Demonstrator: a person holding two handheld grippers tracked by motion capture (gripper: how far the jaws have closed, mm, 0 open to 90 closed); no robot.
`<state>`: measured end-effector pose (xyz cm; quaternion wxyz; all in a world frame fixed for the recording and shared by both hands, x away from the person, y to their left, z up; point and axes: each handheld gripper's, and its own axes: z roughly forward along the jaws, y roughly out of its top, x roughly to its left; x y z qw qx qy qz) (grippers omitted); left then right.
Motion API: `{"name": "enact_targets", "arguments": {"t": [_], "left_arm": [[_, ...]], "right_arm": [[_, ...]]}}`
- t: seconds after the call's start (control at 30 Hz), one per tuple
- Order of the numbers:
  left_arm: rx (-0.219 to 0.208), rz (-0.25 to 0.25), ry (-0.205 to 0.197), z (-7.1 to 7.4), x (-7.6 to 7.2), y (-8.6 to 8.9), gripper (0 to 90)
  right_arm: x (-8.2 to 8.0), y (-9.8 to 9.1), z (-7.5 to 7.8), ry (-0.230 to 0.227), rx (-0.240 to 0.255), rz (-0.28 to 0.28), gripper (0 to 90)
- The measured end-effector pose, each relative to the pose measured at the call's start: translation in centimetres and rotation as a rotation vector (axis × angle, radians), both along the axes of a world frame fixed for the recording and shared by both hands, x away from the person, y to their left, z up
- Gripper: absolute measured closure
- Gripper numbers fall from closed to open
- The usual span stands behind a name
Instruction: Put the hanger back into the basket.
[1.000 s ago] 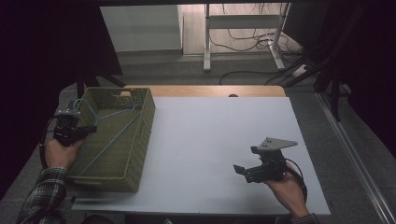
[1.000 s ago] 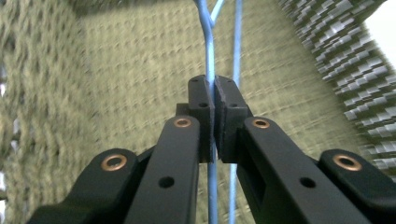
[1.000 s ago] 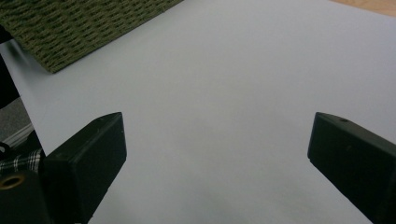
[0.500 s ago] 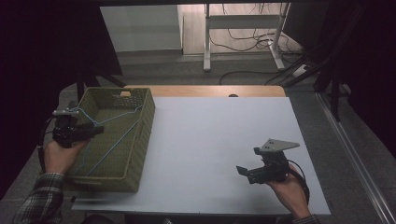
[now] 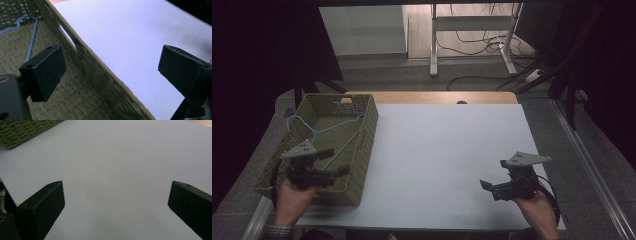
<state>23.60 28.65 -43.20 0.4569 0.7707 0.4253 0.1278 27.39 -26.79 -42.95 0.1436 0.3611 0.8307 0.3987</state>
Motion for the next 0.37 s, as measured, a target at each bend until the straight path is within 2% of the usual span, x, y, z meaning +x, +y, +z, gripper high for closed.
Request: {"name": "enact_targets", "arguments": {"t": [0.07,0.13,0.2,0.37], "left_arm": [[-0.011,0.006,-0.003,-0.9,-0.7,-0.2,7.7],[0.033,0.001,0.014,-1.4,-1.0,-0.5,7.3],[0.066,0.019,0.005,-1.6,-1.3,-0.7,6.0],[0.059,0.013,0.013,-1.7,-1.2,-0.6,5.0]], "right_arm": [[0.0,-0.7,-0.3,0.001,-0.004,-0.023,0.5],[-0.1,-1.2,-0.6,0.008,0.002,-0.040,0.5],[-0.1,-1.5,-1.0,0.009,-0.006,-0.052,0.7],[0.0,-1.5,-1.6,0.015,-0.009,-0.068,0.7]]}}
